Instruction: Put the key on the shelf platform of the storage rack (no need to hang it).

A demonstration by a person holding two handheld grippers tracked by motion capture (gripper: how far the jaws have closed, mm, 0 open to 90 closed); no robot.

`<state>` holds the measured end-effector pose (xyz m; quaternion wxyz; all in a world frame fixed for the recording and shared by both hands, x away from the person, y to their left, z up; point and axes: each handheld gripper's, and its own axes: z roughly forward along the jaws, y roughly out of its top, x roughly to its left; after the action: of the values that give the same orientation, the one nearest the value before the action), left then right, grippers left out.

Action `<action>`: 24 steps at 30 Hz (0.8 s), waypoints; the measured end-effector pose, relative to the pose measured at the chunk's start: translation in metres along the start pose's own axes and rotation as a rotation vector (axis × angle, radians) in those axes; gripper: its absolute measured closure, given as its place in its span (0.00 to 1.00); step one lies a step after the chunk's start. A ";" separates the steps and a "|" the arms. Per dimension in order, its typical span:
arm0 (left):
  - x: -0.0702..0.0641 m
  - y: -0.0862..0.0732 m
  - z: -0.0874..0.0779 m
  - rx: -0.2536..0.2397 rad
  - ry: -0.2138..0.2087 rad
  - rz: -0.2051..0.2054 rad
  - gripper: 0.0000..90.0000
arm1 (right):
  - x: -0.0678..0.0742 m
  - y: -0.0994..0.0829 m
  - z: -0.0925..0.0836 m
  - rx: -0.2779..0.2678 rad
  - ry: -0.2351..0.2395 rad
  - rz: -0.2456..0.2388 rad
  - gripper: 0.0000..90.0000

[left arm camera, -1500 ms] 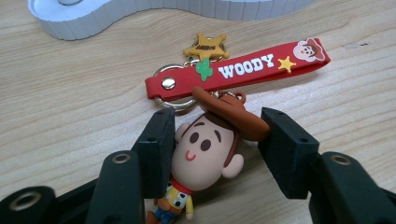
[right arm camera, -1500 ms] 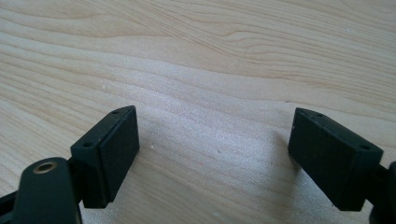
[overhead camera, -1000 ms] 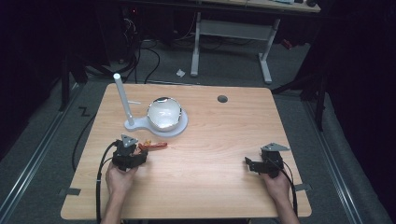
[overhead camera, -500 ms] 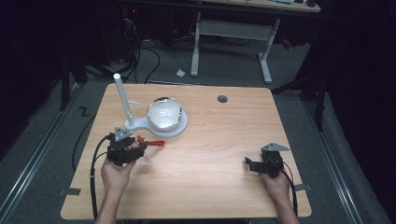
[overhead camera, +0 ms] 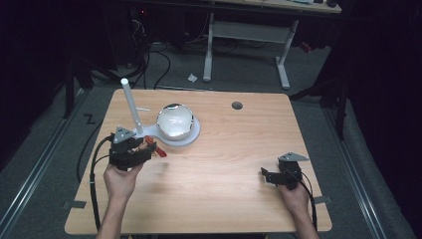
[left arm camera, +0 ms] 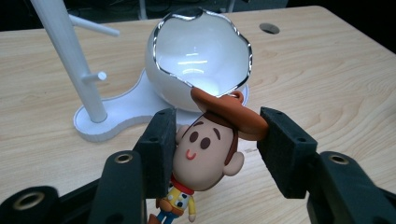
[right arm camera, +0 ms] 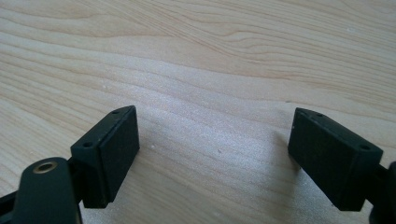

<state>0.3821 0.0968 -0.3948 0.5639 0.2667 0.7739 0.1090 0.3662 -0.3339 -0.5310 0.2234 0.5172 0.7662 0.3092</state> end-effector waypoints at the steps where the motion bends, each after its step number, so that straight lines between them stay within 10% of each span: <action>1: -0.002 0.001 0.000 0.002 -0.003 -0.005 0.54 | 0.000 0.000 0.000 0.000 0.000 0.000 0.18; 24: -0.038 0.019 0.001 0.041 -0.070 -0.054 0.54 | 0.000 0.000 0.000 0.000 0.000 0.000 0.18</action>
<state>0.3974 0.0919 -0.3552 0.5877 0.2608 0.7628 0.0685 0.3662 -0.3339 -0.5310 0.2236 0.5171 0.7662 0.3091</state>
